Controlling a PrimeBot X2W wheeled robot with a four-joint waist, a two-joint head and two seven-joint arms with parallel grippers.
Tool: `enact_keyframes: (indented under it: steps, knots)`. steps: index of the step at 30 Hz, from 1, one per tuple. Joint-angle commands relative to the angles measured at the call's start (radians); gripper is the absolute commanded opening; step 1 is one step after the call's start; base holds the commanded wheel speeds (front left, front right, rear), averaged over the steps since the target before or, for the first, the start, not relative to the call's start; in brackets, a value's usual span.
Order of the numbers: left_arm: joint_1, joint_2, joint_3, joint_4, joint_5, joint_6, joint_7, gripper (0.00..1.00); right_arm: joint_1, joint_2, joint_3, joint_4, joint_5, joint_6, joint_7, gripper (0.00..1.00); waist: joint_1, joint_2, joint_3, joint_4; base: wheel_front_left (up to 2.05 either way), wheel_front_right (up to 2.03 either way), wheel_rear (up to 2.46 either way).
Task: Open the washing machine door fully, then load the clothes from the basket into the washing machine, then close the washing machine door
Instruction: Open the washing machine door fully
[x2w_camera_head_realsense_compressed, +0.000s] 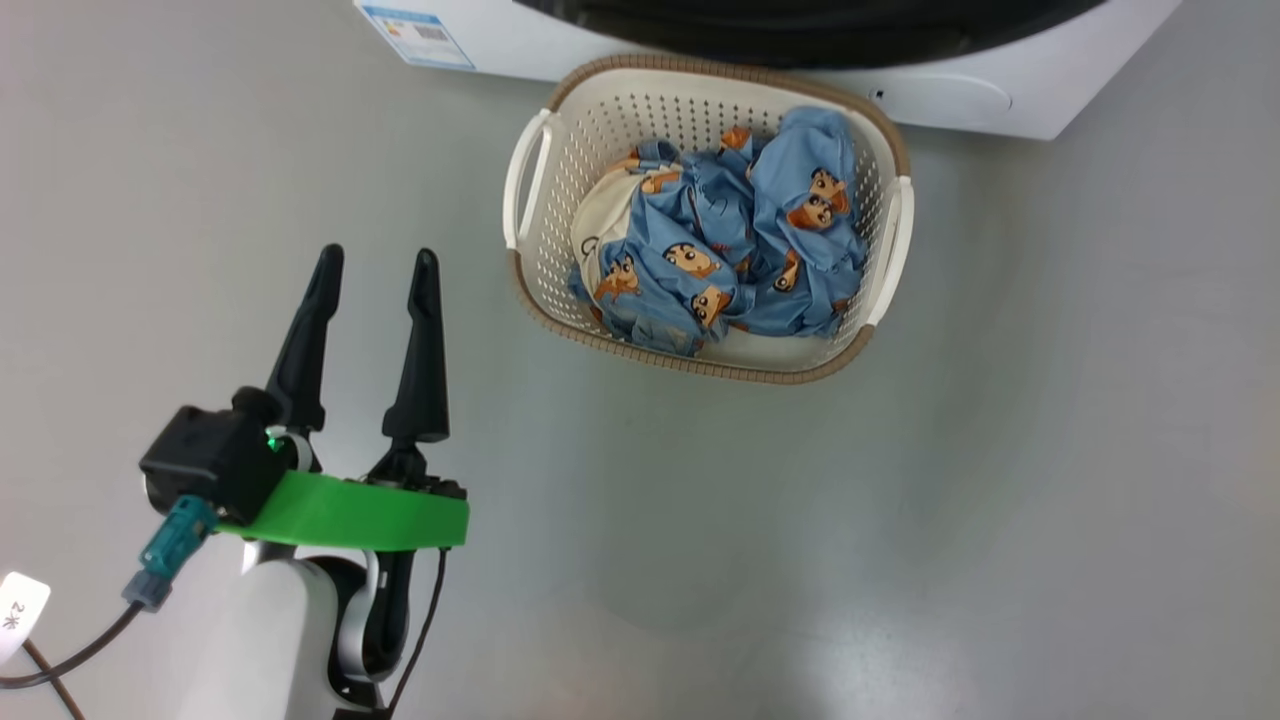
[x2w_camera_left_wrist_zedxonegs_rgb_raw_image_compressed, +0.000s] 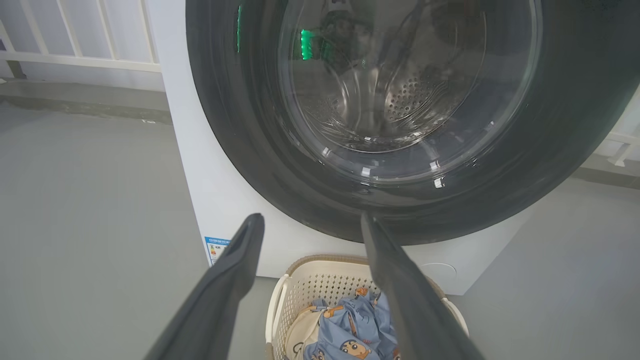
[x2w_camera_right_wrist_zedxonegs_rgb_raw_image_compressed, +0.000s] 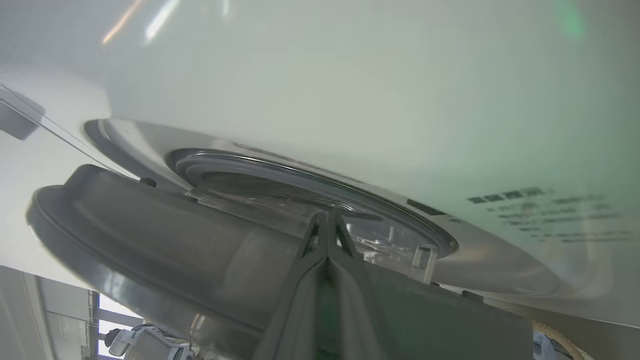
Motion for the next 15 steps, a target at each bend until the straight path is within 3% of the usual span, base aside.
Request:
enact_keyframes:
  steps: [1,15]
  knots:
    - [0.006,0.022,0.035,-0.017,-0.001,0.006,-0.006,1.0,0.026,0.026,0.016,-0.032,0.023,0.002,0.029,0.0,0.0,0.0,-0.019,-0.002,0.0,0.0,0.0]
    - [0.06,0.022,0.059,0.005,0.035,-0.012,-0.006,1.0,0.243,0.056,0.029,-0.093,0.088,0.002,0.107,0.0,0.0,0.0,-0.149,-0.043,0.0,0.0,0.0]
